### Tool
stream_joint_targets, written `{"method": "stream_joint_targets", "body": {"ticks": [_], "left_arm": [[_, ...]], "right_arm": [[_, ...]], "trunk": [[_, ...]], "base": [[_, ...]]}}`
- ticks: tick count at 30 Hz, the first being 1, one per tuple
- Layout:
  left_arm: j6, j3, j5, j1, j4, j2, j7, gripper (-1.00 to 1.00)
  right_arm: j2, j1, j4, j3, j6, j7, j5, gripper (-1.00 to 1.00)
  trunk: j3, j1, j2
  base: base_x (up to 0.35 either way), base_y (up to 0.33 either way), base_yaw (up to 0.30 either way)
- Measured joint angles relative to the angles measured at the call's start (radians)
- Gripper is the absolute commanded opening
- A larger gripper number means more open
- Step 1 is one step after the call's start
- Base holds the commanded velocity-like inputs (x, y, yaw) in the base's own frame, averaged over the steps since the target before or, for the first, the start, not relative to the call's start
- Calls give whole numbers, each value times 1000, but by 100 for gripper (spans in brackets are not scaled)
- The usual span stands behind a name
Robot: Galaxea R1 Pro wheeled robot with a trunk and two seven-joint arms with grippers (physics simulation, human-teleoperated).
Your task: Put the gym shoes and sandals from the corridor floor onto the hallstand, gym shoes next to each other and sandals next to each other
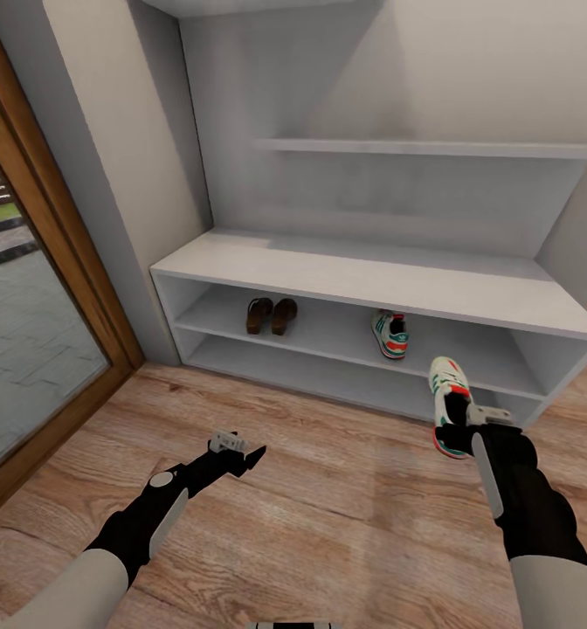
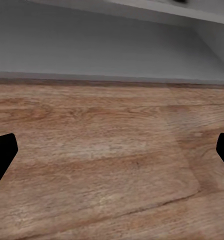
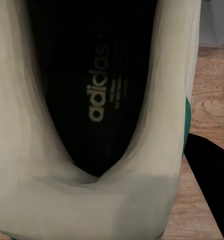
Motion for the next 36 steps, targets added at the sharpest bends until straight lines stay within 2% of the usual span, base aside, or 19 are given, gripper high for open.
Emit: {"method": "stream_joint_targets", "body": {"ticks": [10, 11, 18, 31, 36], "left_arm": [[0, -1, 0, 0, 0, 0, 0, 100], [0, -1, 0, 0, 0, 0, 0, 100], [0, -1, 0, 0, 0, 0, 0, 100], [0, -1, 0, 0, 0, 0, -1, 100], [0, -1, 0, 0, 0, 0, -2, 100]], "right_arm": [[0, -9, 49, 3, -42, -4, 54, -100], [0, -10, 105, 3, -190, -4, 62, -100], [3, -15, 155, 3, -256, -4, 62, -100], [5, -27, 159, 3, -274, -4, 63, -100], [4, -27, 159, 3, -274, -4, 63, -100]], "trunk": [[0, 0, 0], [0, 0, 0], [0, 0, 0], [0, 0, 0], [0, -1, 0]], "base": [[0, 0, 0], [0, 0, 0], [0, 0, 0], [1, 0, 0], [237, 0, 0]]}}
